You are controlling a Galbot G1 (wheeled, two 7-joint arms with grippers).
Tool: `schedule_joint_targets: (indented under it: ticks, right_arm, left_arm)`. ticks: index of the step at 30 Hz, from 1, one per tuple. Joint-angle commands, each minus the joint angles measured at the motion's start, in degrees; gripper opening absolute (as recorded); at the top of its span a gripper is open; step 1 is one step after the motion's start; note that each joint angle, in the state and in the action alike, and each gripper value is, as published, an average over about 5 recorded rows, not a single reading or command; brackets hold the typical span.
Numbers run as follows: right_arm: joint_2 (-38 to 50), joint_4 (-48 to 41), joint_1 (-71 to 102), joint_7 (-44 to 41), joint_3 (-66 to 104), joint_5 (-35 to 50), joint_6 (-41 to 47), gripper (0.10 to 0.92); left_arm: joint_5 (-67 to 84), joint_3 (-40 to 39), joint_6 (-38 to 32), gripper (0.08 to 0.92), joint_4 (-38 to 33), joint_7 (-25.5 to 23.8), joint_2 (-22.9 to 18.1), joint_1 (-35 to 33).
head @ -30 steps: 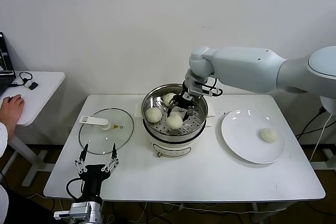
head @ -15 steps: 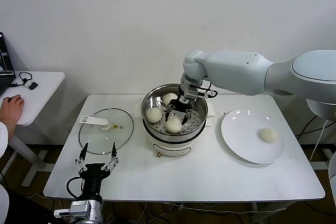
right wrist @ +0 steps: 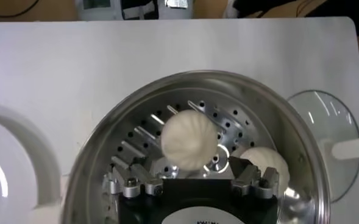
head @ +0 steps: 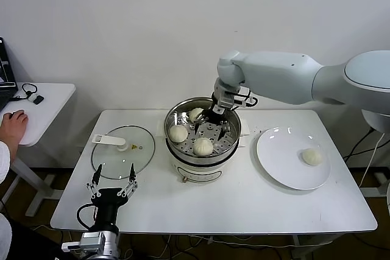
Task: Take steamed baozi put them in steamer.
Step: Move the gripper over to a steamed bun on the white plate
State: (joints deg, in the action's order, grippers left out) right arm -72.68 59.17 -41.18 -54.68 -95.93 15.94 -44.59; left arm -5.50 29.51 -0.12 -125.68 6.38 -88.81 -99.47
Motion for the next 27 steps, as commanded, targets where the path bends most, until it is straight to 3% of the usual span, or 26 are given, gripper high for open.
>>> schedule_joint_targets:
  ticks: [1, 5, 13, 17, 27]
  right_arm:
    - [4.82, 3.42, -10.62, 0.14, -9.50, 11.03, 14.65, 0.823]
    - [7.81, 7.94, -16.14, 1.37, -15.08, 17.45, 30.17, 0.823]
    - [14.52, 9.30, -16.51, -3.32, -17.96, 21.23, 47.62, 0.823]
    - [17.28, 6.44, -13.65, -6.05, -16.61, 19.34, 48.89, 0.823]
    - [23.87, -5.16, -0.06, -9.92, -6.96, 8.96, 42.31, 0.823]
  left_arm:
    - [0.27, -0.11, 0.20, 0.823, -0.58, -0.09, 0.18, -0.13]
    - [0.55, -0.37, 0.15, 0.823, -0.25, -0.09, 0.62, 0.07]
    - [0.76, -0.90, 0.19, 0.823, 0.33, -0.26, 1.17, 0.91]
    - [0.80, -0.88, 0.21, 0.823, 0.36, -0.35, 1.36, 0.99]
    - [0.79, -0.42, -0.16, 0.823, 0.63, -0.27, 1.15, 0.41]
